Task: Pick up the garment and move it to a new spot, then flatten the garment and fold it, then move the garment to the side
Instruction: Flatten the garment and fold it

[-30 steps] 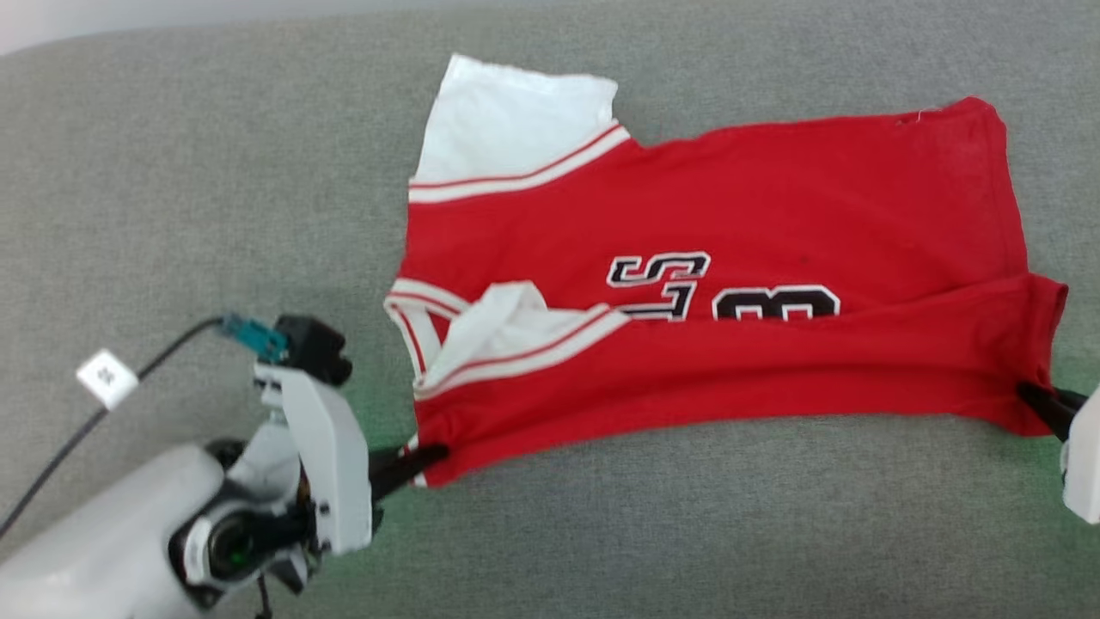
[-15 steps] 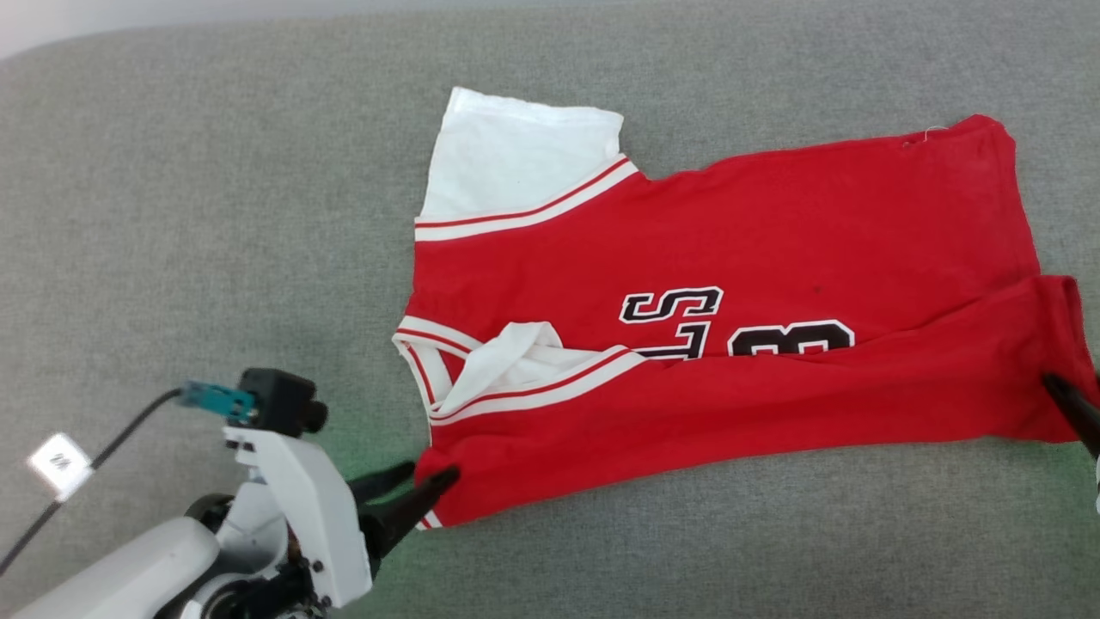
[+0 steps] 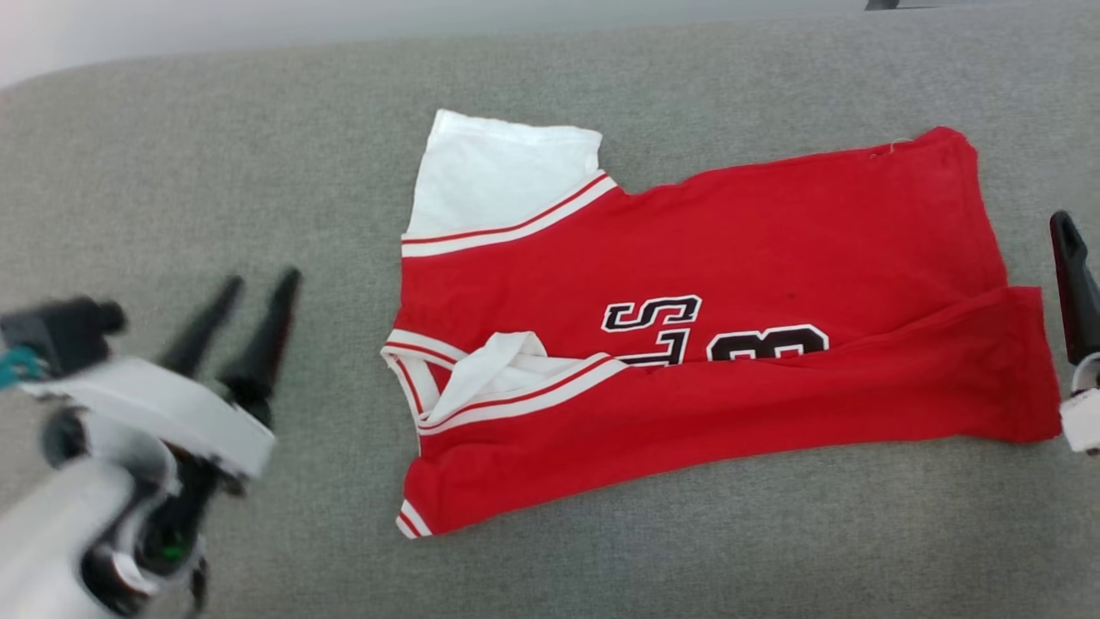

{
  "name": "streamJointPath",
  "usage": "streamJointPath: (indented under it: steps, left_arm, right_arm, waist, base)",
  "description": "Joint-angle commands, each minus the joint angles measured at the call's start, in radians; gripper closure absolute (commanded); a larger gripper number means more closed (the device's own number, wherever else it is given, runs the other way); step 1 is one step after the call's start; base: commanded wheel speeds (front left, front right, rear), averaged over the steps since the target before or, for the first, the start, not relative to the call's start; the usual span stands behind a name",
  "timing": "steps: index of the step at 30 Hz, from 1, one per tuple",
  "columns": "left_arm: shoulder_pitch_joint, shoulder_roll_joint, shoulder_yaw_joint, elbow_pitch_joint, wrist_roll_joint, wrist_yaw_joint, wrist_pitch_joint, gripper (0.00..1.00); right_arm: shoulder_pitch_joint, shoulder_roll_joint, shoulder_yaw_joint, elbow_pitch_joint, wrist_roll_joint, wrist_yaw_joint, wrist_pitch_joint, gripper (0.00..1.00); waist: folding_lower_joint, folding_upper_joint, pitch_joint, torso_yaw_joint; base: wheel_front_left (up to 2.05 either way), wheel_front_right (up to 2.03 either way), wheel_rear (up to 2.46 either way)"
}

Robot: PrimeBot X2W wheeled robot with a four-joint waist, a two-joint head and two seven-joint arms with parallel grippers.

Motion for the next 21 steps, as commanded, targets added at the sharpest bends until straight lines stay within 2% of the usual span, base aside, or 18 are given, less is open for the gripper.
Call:
streamJointPath:
  steps: [1,5,9,16,21]
  left_arm:
    - [-0.025,0.004,0.024,0.028,0.038,0.005,-0.013,0.0]
    - [-0.108,0.0,0.058,0.115,0.129,-0.021,-0.022,0.0]
    - [-0.239,-0.001,0.023,0.215,0.229,-0.06,0.009,0.0]
    - [-0.489,-0.078,-0.044,0.492,0.293,-0.16,0.17,0.0]
    - [-0.608,-0.148,-0.081,0.715,0.269,-0.234,0.323,0.0]
  right_arm:
    - [-0.009,0.029,-0.009,0.012,-0.017,-0.002,-0.05,0.0]
    - [-0.025,0.091,0.006,0.037,-0.054,-0.002,-0.168,0.0]
    - [-0.042,0.138,0.046,0.062,-0.07,-0.002,-0.244,0.0]
    - [-0.065,0.188,0.118,0.108,-0.066,-0.002,-0.319,0.0]
    - [-0.076,0.204,0.164,0.132,-0.052,-0.002,-0.336,0.0]
  waist:
    - [0.0,-0.0001,-0.009,-0.011]
    - [0.0,-0.0001,-0.009,-0.044]
    - [0.0,-0.0001,0.006,-0.101]
    - [0.0,-0.0001,0.05,-0.208]
    - [0.0,-0.0001,0.079,-0.283]
  base:
    - [0.0,0.0,0.0]
    - [0.0,0.0,0.0]
    - [0.0,0.0,0.0]
    - [0.0,0.0,0.0]
    - [0.0,0.0,0.0]
